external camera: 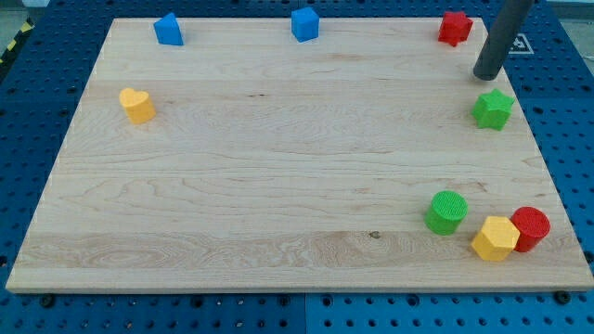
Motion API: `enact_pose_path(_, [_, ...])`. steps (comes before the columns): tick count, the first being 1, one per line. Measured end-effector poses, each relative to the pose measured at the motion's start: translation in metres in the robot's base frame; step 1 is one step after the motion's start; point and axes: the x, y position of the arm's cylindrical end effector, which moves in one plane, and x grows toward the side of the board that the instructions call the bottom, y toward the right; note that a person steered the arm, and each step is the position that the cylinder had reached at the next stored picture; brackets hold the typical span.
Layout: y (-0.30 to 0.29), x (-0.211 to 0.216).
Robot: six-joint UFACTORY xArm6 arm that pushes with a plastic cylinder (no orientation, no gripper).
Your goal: Move the green star to the green circle
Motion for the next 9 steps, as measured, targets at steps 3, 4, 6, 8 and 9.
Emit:
enact_pose_path(3, [-0.005, 0.099])
enact_pose_path(4, [-0.009, 0.104])
enact_pose_path(6, [-0.049, 0.100])
enact_pose_path(8, [-0.053, 0.117])
enact_pose_path(9, [-0.053, 0.132])
